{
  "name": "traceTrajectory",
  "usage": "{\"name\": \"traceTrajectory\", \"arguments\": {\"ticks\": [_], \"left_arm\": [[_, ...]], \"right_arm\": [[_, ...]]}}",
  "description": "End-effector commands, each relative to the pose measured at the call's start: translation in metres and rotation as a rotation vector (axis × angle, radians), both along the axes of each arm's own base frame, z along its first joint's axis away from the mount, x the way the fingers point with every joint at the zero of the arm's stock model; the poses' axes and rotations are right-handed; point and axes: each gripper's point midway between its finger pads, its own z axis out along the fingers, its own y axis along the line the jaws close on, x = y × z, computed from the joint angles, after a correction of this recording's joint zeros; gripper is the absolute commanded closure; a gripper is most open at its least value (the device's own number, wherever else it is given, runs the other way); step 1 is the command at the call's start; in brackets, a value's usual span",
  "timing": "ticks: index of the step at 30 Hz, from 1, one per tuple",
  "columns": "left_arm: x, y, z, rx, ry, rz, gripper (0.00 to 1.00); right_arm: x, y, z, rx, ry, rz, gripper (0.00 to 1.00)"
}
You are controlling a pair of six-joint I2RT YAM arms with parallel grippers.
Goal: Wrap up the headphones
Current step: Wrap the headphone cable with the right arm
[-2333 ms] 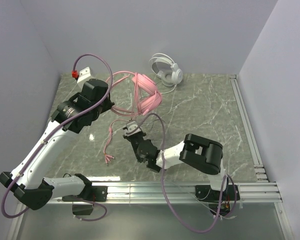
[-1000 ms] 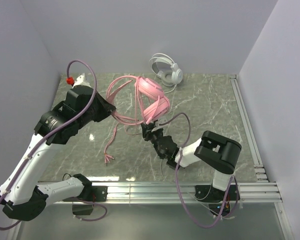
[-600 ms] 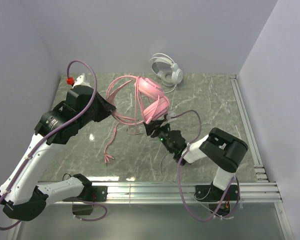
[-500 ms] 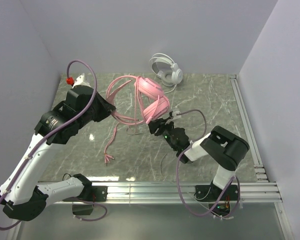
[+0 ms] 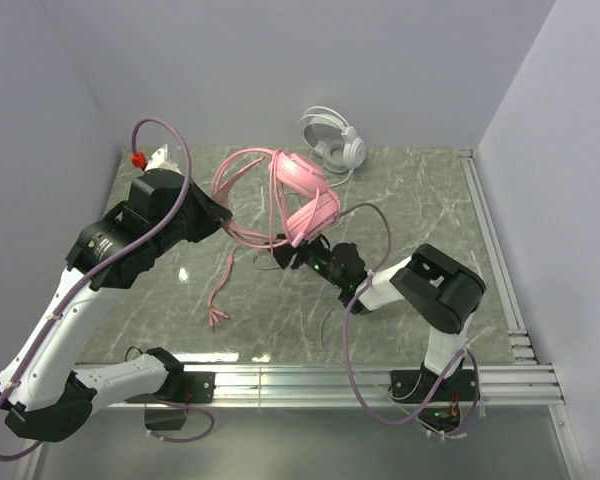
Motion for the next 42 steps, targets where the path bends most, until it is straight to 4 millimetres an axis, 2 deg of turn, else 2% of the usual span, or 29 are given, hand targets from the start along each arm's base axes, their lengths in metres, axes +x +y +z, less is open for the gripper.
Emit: {"name": "traceTrajectory", "arguments": {"ticks": [1,7,14,18,19,20,21,22,25,28,29,30,33,34,35,36,42], "left_arm": [[0.001,-0.011,0.059,-0.163,-0.151,-0.029,0.99],[0.0,-0.012,0.061,-0.166,-0.15,-0.037,1.0],[-0.002,-0.011,0.065,-0.173,-0.157,-0.037,0.99],[-0.004,-0.009,0.065,-0.175,-0.16,-0.034,1.0],[-0.004,-0.009,0.065,-0.173,-0.159,-0.031,1.0],[-0.004,-0.008,0.065,-0.174,-0.162,-0.028,0.99],[-0.004,-0.008,0.064,-0.172,-0.16,-0.028,0.99],[-0.004,-0.008,0.065,-0.174,-0.163,-0.028,0.99],[-0.002,-0.009,0.061,-0.175,-0.158,-0.025,1.0],[-0.002,-0.009,0.056,-0.17,-0.146,-0.023,1.0],[-0.001,-0.01,0.055,-0.17,-0.145,-0.024,1.0],[-0.001,-0.01,0.056,-0.174,-0.146,-0.025,0.99],[-0.001,-0.009,0.056,-0.166,-0.149,-0.02,1.0],[0.0,-0.008,0.057,-0.165,-0.15,-0.016,0.99],[0.0,-0.008,0.058,-0.164,-0.152,-0.015,1.0],[0.0,-0.008,0.057,-0.16,-0.15,-0.014,1.0],[-0.002,-0.006,0.06,-0.166,-0.16,-0.013,0.99]], "right_arm": [[0.004,0.015,0.064,0.087,-0.264,0.02,0.43],[0.014,0.035,0.058,0.03,-0.267,0.041,0.42],[0.022,0.029,0.048,0.037,-0.171,-0.003,0.41],[0.019,0.021,0.047,0.102,-0.098,0.003,0.4],[0.018,0.02,0.047,0.14,-0.05,0.004,0.38],[0.021,0.016,0.047,0.158,-0.021,-0.005,0.31],[0.023,0.015,0.048,0.175,0.012,-0.011,0.3],[0.024,0.015,0.048,0.215,0.081,-0.015,0.22],[0.03,0.012,0.037,0.233,0.261,-0.074,0.22],[0.035,0.004,0.042,0.295,0.374,-0.132,0.22],[0.036,0.002,0.036,0.289,0.421,-0.15,0.22],[0.035,0.003,0.041,0.308,0.441,-0.147,0.22],[0.035,0.005,0.039,0.343,0.548,-0.153,0.23],[0.035,0.003,0.02,0.335,0.676,-0.187,0.24],[0.034,0.005,0.011,0.337,0.759,-0.199,0.24],[0.035,0.011,0.014,0.392,0.848,-0.194,0.24],[0.022,0.026,0.013,0.542,1.064,-0.112,0.24]]}}
